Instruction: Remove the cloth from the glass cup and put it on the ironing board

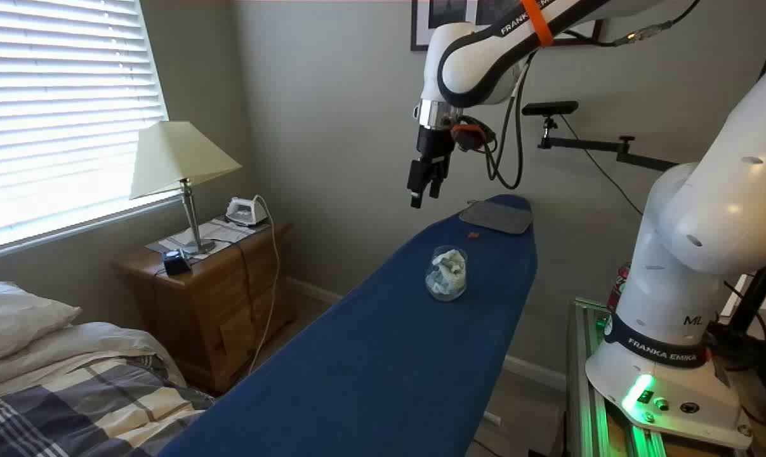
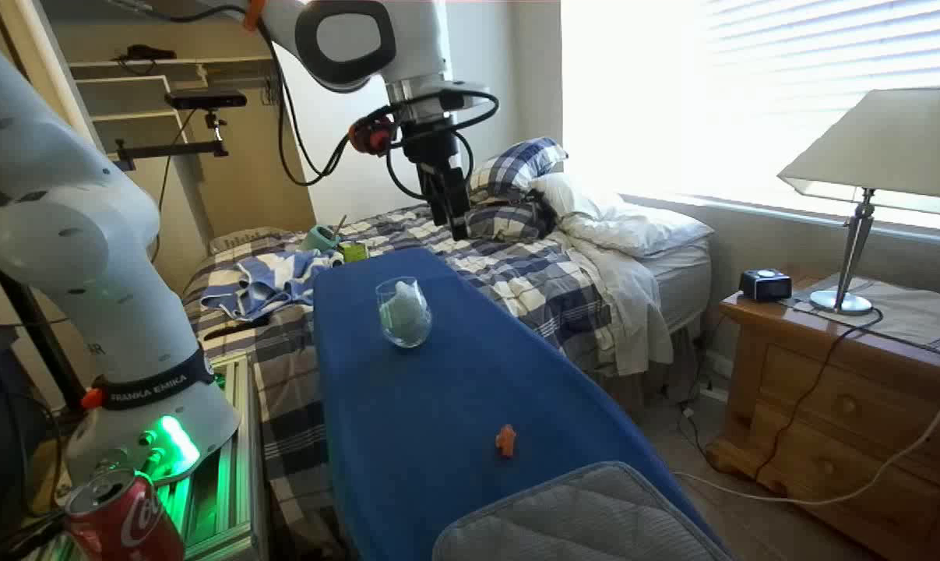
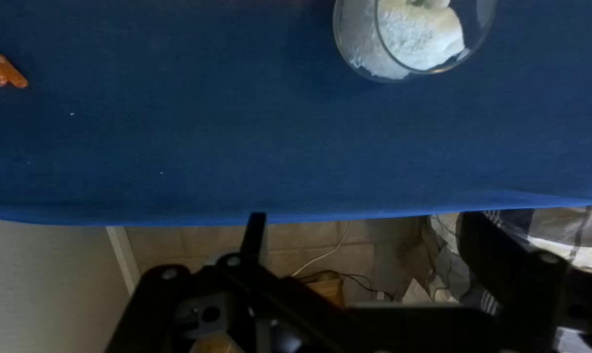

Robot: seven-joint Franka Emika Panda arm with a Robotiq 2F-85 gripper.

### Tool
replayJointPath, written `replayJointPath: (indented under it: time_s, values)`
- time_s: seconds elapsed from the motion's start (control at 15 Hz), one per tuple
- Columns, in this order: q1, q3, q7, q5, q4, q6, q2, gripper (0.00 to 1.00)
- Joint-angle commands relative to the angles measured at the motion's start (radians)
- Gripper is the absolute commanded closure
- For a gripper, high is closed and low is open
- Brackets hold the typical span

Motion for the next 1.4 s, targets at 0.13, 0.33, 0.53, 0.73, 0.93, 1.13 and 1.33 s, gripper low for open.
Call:
replayJointPath:
  time_s: [0.13, 0.33, 0.53, 0.73, 0.93, 1.13, 1.33]
  values:
    - [-0.012, 0.011, -0.004, 0.005, 0.001, -0.002, 0.001, 0.0]
    - [-0.003, 0.043, 0.04, -0.001, -0.018, -0.041, -0.022, 0.0]
    - [0.01, 0.08, 0.084, 0.015, -0.029, -0.127, -0.04, 0.0]
    - [0.013, 0.116, 0.137, 0.004, -0.049, -0.168, -0.061, 0.0]
    - [0.007, 0.143, 0.179, -0.022, -0.075, -0.185, -0.088, 0.34]
    - [0.01, 0.157, 0.177, -0.039, -0.106, -0.189, -0.113, 0.56]
    - [0.012, 0.156, 0.138, -0.061, -0.147, -0.156, -0.132, 0.77]
